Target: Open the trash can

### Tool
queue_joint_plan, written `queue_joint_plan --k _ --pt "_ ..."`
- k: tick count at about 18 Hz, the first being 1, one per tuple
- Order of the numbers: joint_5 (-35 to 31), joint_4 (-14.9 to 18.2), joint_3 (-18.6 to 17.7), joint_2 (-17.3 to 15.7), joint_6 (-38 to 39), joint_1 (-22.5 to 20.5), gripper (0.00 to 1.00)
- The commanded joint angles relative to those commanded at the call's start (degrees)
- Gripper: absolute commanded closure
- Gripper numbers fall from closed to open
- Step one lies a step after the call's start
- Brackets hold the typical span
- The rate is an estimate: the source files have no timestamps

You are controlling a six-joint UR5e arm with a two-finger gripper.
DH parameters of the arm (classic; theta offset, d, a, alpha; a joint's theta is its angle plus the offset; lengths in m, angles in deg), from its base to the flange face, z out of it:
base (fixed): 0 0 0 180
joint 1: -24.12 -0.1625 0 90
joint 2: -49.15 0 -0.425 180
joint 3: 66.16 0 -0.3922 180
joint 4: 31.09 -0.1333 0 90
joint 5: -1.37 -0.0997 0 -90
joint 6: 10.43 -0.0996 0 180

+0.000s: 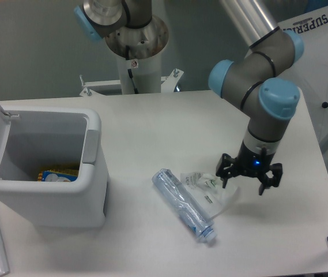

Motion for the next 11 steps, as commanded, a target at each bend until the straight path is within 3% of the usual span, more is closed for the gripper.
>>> queue_joint_plan --k 3,5,8,11 --pt "-6.0 -0.3 -2.7 -1.6 -3.4 0.7 0.0" --pt "-6.5 -0.4 -3.8 -1.9 -7.6 1.6 0.0" --pt "-6.9 -0.6 -3.9 -1.1 -15.5 3.3 0.0" --pt "-8.9 -1.4 -4.1 0.6 -17.0 5.1 0.0"
